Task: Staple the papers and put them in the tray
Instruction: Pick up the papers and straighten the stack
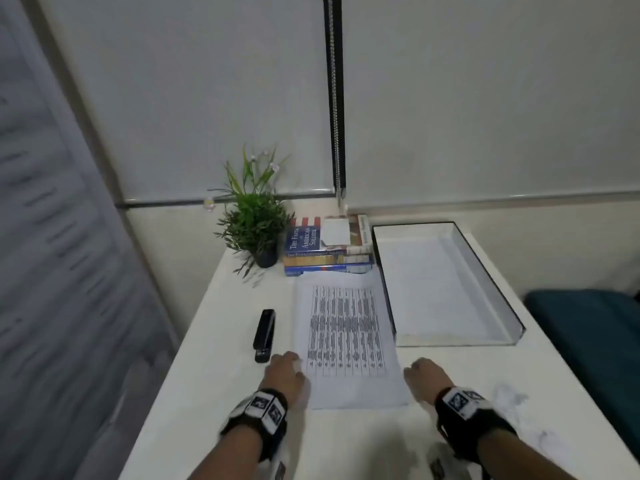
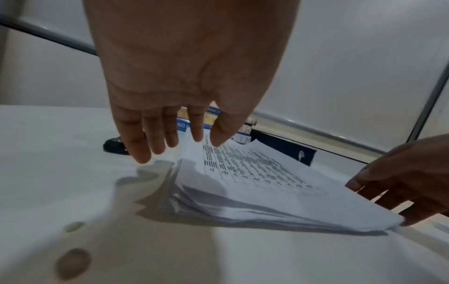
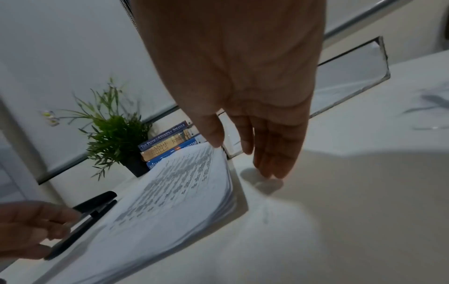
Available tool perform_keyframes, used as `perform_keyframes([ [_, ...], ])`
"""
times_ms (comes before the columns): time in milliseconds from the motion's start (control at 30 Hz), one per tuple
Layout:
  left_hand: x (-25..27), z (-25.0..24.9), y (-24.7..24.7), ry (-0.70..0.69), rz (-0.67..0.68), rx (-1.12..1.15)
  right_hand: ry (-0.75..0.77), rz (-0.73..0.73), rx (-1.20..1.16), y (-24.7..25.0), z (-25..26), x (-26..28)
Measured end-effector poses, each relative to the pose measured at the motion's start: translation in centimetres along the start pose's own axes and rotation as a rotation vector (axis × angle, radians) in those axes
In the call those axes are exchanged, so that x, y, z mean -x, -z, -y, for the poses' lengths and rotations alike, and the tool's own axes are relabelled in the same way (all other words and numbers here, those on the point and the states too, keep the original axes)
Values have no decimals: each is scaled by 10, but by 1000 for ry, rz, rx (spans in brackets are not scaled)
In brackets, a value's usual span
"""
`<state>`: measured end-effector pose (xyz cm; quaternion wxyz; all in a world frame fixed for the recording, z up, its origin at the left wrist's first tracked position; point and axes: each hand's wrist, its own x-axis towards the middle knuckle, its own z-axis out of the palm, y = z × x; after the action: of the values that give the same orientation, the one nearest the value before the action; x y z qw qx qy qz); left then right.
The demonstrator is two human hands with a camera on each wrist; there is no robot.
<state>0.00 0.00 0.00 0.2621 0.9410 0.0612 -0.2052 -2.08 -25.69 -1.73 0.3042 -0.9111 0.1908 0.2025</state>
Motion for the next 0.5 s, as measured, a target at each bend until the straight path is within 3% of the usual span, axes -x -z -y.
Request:
perform_keyframes([
  [167, -22, -18, -3, 187, -85, 108, -59, -3, -195, 0, 9, -23],
  [300, -34, -29, 0, 274, -31, 209, -98, 104, -282, 0, 17, -30],
  [500, -44, -28, 5, 312, 37, 240, 20, 103, -41, -7, 26, -21],
])
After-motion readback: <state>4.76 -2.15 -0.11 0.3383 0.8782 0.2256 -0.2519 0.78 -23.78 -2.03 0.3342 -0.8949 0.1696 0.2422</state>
